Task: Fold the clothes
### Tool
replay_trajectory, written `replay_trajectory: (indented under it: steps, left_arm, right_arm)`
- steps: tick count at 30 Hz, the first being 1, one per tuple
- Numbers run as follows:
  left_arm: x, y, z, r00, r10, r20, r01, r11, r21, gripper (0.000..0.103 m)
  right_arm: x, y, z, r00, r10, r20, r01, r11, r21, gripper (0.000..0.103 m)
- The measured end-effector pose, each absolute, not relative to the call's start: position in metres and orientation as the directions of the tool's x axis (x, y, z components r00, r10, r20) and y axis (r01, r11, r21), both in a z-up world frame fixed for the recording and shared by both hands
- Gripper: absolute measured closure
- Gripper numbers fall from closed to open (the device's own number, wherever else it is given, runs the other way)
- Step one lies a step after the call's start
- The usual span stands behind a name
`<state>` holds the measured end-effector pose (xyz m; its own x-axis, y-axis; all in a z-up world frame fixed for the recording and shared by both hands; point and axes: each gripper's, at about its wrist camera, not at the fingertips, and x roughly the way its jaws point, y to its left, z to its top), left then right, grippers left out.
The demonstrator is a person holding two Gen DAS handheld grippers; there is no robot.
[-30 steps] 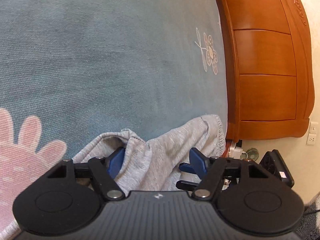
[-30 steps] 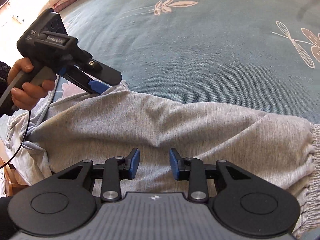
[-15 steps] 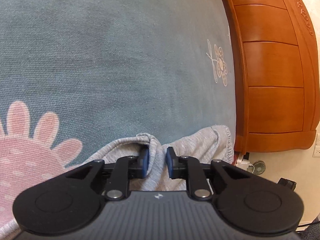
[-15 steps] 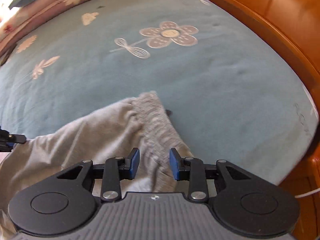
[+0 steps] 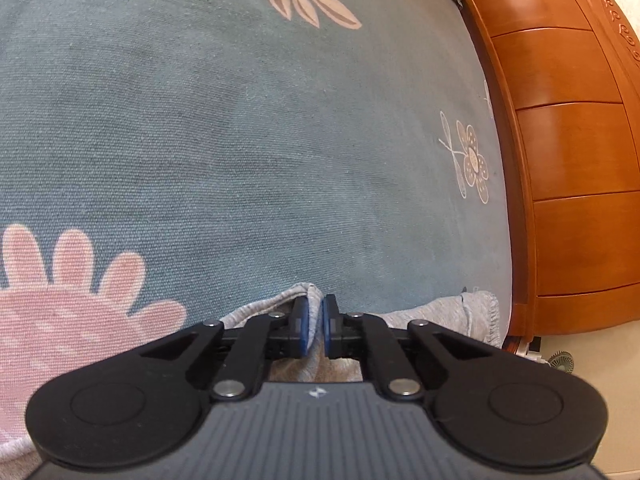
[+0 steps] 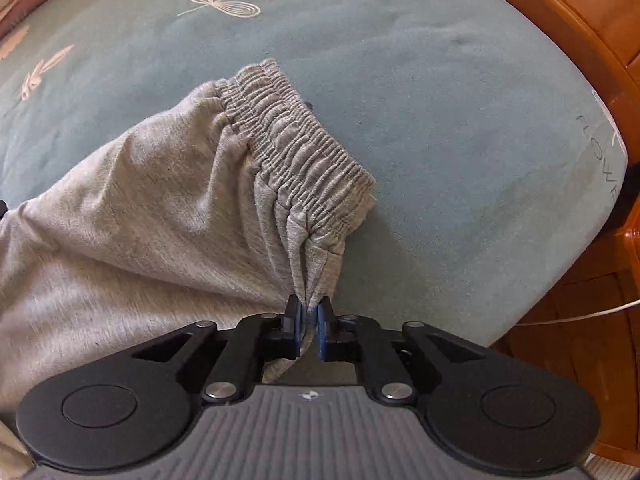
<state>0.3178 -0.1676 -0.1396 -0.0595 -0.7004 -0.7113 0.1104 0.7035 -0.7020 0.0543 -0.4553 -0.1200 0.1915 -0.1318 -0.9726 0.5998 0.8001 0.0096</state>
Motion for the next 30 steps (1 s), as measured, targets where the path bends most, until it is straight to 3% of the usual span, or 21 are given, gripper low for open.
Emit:
replay_trajectory:
  steps: [5,9,13,15,16,17,19,21,24,30]
  left_arm:
    - [0.325,-0.172,-0.132,-0.078,-0.713,-0.697,0.171,0.679,-0.714,0.097]
    - [0.330,-0.175,-0.132,-0.081,-0.698,-0.712,0.197,0.689,-0.698,0.094]
    - [0.340,-0.157,-0.143,-0.025,-0.676,-0.736,0.131,0.728,-0.673,0.095]
    - [0.346,-0.146,-0.140,0.058,-0.658,-0.751,0.106,0.752,-0.650,0.097]
    - [0.352,-0.140,-0.140,0.076,-0.669,-0.740,0.075,0.744,-0.664,0.097]
    - [0.358,-0.134,-0.141,0.091,-0.682,-0.725,0.041,0.730,-0.682,0.097]
    - [0.367,-0.128,-0.139,0.113,-0.700,-0.705,0.010,0.711,-0.704,0.097]
    - [0.366,-0.131,-0.129,0.108,-0.698,-0.708,0.072,0.715,-0.695,0.097]
    - [0.357,-0.136,-0.120,0.079,-0.697,-0.713,0.112,0.717,-0.688,0.097]
    - [0.318,-0.122,-0.107,0.034,-0.648,-0.761,0.262,0.740,-0.619,0.095]
  right_arm:
    - [0.052,-0.463,-0.086,0.308,-0.150,-0.939,0.611,0.788,0.074,0.086]
    - [0.078,-0.449,-0.062,0.429,-0.137,-0.893,0.487,0.868,0.101,0.084]
    - [0.120,-0.431,-0.077,0.487,-0.031,-0.873,0.336,0.929,0.155,0.083]
    - [0.142,-0.427,-0.096,0.442,-0.086,-0.893,0.303,0.951,0.058,0.083]
    - [0.148,-0.433,-0.104,0.400,-0.161,-0.902,0.315,0.949,-0.029,0.088]
    - [0.149,-0.443,-0.110,0.380,-0.171,-0.909,0.336,0.941,-0.036,0.103]
    - [0.144,-0.463,-0.113,0.376,-0.126,-0.918,0.392,0.919,0.035,0.103]
    - [0.141,-0.457,-0.096,0.393,-0.157,-0.906,0.386,0.922,0.008,0.103]
    - [0.140,-0.433,-0.069,0.444,-0.184,-0.877,0.321,0.946,-0.036,0.083]
    - [0.162,-0.387,-0.080,0.429,0.047,-0.902,0.160,0.979,0.127,0.080]
